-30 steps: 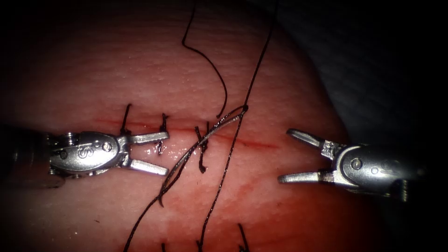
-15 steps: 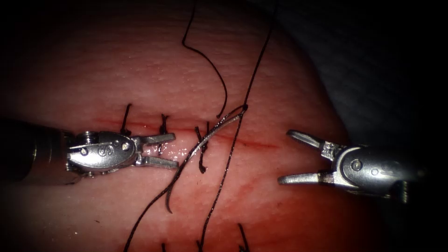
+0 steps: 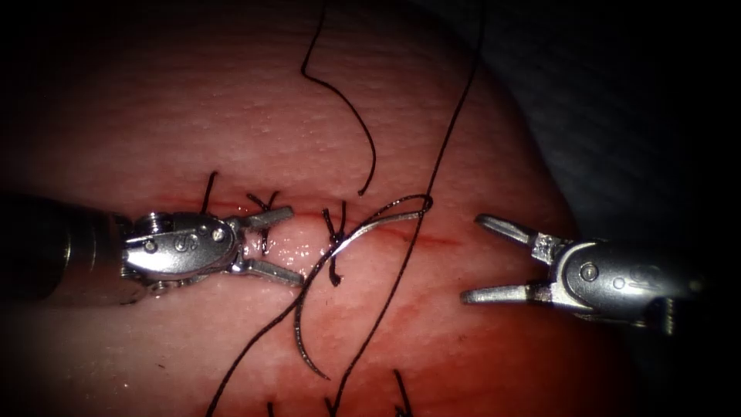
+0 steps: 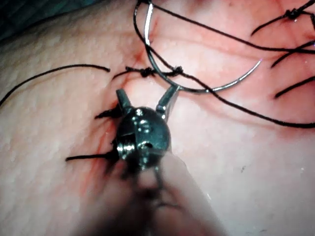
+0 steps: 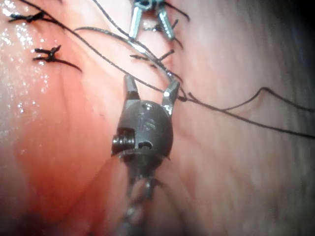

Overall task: Wound Closure
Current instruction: With the left driver, pickup the needle

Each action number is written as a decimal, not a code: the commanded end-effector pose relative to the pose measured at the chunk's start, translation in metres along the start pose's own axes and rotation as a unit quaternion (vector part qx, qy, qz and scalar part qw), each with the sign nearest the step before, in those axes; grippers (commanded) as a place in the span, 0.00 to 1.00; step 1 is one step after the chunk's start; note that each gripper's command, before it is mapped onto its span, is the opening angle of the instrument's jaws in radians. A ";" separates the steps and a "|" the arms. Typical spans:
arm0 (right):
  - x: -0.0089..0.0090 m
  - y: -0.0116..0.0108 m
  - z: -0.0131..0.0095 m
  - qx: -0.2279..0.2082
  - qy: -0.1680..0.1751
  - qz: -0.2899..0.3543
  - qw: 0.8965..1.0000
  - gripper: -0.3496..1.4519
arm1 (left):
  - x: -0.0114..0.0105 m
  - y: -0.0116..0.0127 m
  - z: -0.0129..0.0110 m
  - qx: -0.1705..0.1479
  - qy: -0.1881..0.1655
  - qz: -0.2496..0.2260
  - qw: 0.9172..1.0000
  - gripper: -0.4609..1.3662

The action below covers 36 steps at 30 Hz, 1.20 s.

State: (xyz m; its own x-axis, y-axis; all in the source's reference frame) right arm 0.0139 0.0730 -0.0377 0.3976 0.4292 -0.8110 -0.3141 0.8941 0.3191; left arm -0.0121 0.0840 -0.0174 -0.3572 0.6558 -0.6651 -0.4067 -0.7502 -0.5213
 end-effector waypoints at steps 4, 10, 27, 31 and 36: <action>0.0000 0.0000 0.0001 0.000 0.000 0.000 1.000 0.70 | 0.0002 0.0004 0.0000 0.001 -0.001 -0.001 1.000 0.58; 0.0000 -0.0001 0.0003 0.000 -0.001 -0.003 1.000 0.70 | 0.0005 0.0015 -0.0003 -0.002 -0.001 -0.003 1.000 0.57; 0.0000 -0.0002 0.0003 0.001 -0.002 -0.003 1.000 0.70 | 0.0028 0.0042 -0.0026 0.007 0.015 -0.005 1.000 0.46; 0.0000 -0.0002 0.0003 0.000 -0.002 -0.003 1.000 0.70 | 0.0026 0.0052 -0.0027 0.006 0.011 -0.004 1.000 0.46; 0.0000 -0.0002 0.0003 0.001 -0.002 -0.003 1.000 0.70 | 0.0023 0.0057 -0.0029 0.006 0.011 -0.003 1.000 0.46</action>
State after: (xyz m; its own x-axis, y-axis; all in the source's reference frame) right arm 0.0143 0.0729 -0.0377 0.4037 0.4245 -0.8105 -0.3110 0.8968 0.3148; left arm -0.0127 0.0806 -0.0235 -0.3372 0.6569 -0.6744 -0.4181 -0.7463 -0.5179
